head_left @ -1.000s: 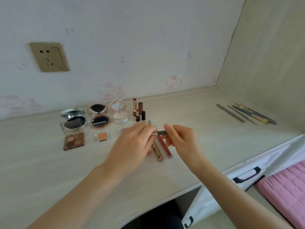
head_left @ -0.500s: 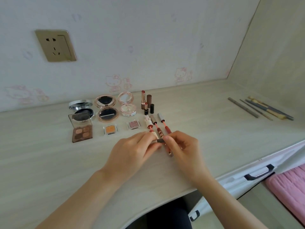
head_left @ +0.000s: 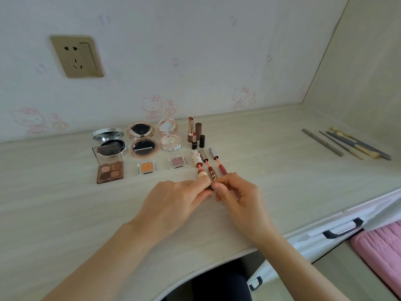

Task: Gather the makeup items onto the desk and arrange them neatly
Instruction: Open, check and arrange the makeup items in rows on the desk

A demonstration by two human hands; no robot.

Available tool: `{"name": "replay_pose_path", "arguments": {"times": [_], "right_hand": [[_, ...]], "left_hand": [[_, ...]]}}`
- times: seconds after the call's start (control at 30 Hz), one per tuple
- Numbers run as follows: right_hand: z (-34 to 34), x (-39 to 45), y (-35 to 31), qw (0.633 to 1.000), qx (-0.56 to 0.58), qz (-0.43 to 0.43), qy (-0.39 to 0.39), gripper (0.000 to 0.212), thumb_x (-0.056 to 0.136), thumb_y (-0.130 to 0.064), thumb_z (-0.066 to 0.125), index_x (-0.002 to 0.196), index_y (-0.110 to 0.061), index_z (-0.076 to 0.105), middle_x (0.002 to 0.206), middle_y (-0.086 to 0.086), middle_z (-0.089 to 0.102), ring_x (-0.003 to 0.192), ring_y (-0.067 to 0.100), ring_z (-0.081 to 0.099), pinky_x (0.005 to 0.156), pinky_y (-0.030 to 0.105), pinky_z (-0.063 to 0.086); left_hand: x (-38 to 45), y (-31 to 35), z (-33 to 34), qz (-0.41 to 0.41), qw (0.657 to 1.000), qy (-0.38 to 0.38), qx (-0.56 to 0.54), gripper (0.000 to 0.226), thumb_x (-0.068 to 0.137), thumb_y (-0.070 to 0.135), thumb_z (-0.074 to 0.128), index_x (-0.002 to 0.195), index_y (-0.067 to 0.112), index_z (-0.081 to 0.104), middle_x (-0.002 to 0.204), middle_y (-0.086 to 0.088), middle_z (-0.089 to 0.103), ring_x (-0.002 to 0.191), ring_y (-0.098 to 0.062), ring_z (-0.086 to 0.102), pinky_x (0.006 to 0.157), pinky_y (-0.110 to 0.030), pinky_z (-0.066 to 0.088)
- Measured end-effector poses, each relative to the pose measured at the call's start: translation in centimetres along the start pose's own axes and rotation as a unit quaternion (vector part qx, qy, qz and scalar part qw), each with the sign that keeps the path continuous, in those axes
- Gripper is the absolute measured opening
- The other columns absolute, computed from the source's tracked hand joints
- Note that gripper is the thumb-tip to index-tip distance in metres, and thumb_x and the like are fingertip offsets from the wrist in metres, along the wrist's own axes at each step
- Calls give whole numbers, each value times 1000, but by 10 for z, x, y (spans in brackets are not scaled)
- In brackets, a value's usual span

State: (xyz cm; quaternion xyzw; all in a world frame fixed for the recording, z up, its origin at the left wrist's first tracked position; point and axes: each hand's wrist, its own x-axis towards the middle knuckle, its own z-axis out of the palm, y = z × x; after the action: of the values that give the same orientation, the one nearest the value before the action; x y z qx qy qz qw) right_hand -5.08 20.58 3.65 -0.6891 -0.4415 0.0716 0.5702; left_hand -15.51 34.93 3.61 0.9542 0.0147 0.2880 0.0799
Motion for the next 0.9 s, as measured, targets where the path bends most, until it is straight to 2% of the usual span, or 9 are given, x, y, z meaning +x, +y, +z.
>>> {"name": "replay_pose_path", "arguments": {"times": [0.07, 0.2, 0.33, 0.4, 0.53, 0.63, 0.7, 0.8, 0.9], "right_hand": [[0, 0, -1, 1000, -5, -6, -3, 19, 91, -19, 61, 78, -31, 66, 69, -13, 61, 69, 6, 54, 68, 11, 39], [1, -1, -1, 1000, -3, -22, -3, 13, 88, -32, 59, 81, -26, 68, 71, -12, 61, 70, 7, 55, 72, 9, 38], [0, -1, 0, 999, -10, -31, -7, 11, 89, -28, 59, 81, -28, 66, 72, -10, 61, 70, 8, 55, 66, 10, 39], [0, -1, 0, 999, -10, -35, -3, 11, 90, -29, 58, 82, -31, 65, 73, -11, 61, 70, 8, 55, 65, 10, 39], [1, -1, 1, 999, 1, -32, 2, 10, 89, -37, 55, 84, -37, 64, 75, -13, 62, 73, 12, 59, 66, 15, 44], [2, -2, 3, 999, 15, -31, 6, 9, 90, -23, 61, 92, -28, 68, 82, -8, 66, 80, 14, 65, 74, 24, 52], [2, -2, 2, 999, 18, -28, -7, 11, 91, -18, 62, 97, -24, 68, 87, -5, 69, 84, 13, 67, 78, 26, 54], [2, -1, 3, 999, 48, 2, -8, 15, 90, -15, 63, 100, -26, 67, 91, -3, 71, 90, 14, 68, 81, 26, 53], [0, 0, 5, 999, 43, 1, 10, 20, 87, -18, 66, 99, -34, 68, 96, -5, 69, 90, 15, 67, 83, 29, 53]], "left_hand": [[0, 1, -3, -11, 1000, -11, -3, 43, 96, 50, 34, 117, 20, 57, 66, 6, 64, 49, -26, 56, 41, -36, 47], [0, 4, -9, -52, 996, -57, -51, 46, 93, 57, 27, 114, 26, 54, 59, 10, 50, 52, -23, 51, 50, -37, 47], [1, 4, -14, -52, 995, -72, -55, 38, 93, 57, 28, 106, 30, 52, 50, 13, 35, 46, -14, 36, 47, -31, 37], [2, 5, -16, -60, 993, -78, -61, 35, 93, 58, 29, 103, 32, 50, 49, 14, 38, 44, -10, 35, 47, -30, 33], [3, 9, -18, -78, 990, -87, -79, 35, 92, 62, 27, 97, 32, 45, 65, 26, 51, 46, -8, 38, 49, -28, 28], [2, 7, -19, -103, 987, -89, -86, 29, 87, 69, 26, 82, 41, 34, 52, 16, 47, 46, -9, 38, 49, -29, 26], [2, 5, -22, -108, 985, -105, -88, 23, 82, 71, 28, 82, 48, 29, 51, 14, 47, 45, -9, 40, 48, -28, 25], [3, 3, -26, -120, 983, -116, -75, 37, 77, 76, 34, 85, 41, 29, 46, 6, 38, 44, -11, 38, 47, -27, 25], [3, 3, -28, -132, 983, -109, -63, 46, 75, 77, 35, 91, 34, 34, 50, 6, 43, 47, -10, 42, 48, -26, 29]]}}
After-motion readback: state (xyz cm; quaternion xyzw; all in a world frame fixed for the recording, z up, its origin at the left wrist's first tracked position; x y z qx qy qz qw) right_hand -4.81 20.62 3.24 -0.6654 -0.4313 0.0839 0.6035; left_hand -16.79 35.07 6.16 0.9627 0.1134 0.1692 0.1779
